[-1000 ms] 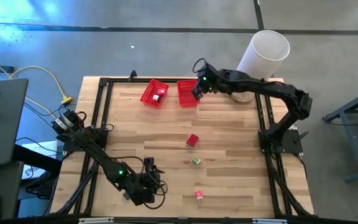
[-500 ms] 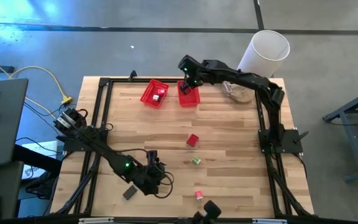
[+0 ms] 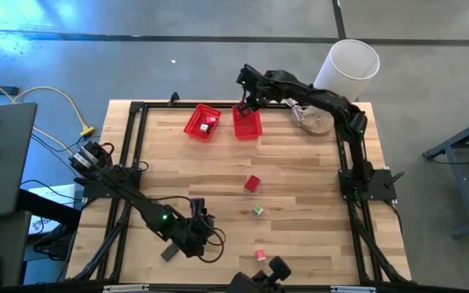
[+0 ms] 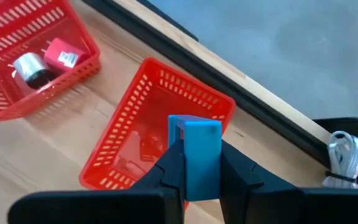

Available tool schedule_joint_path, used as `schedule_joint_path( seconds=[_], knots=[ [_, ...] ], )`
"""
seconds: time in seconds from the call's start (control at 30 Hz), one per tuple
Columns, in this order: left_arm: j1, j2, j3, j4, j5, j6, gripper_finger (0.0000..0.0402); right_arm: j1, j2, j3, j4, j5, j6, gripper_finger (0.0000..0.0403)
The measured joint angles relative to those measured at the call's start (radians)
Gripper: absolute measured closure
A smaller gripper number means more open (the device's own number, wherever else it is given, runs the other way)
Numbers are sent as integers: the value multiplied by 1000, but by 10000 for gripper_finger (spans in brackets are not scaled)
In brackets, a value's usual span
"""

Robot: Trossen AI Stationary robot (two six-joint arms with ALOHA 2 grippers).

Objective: Pick & Place Office items
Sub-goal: Put the blue digital clock into the right red bin

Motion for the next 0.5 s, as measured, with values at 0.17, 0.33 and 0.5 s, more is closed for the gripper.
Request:
schedule_joint_path(
  seconds=[0.17, 0.33, 0.5],
  knots=[
    [1, -3, 0, -10, -1, 6, 173, 8, 44, 1, 9, -21, 1, 355],
    [0, -3, 0, -18, -2, 9, 173, 6, 104, 0, 13, -44, 1, 355],
    [0, -3, 0, -18, -2, 9, 173, 2, 160, 0, 25, -64, 0, 355]
  ],
)
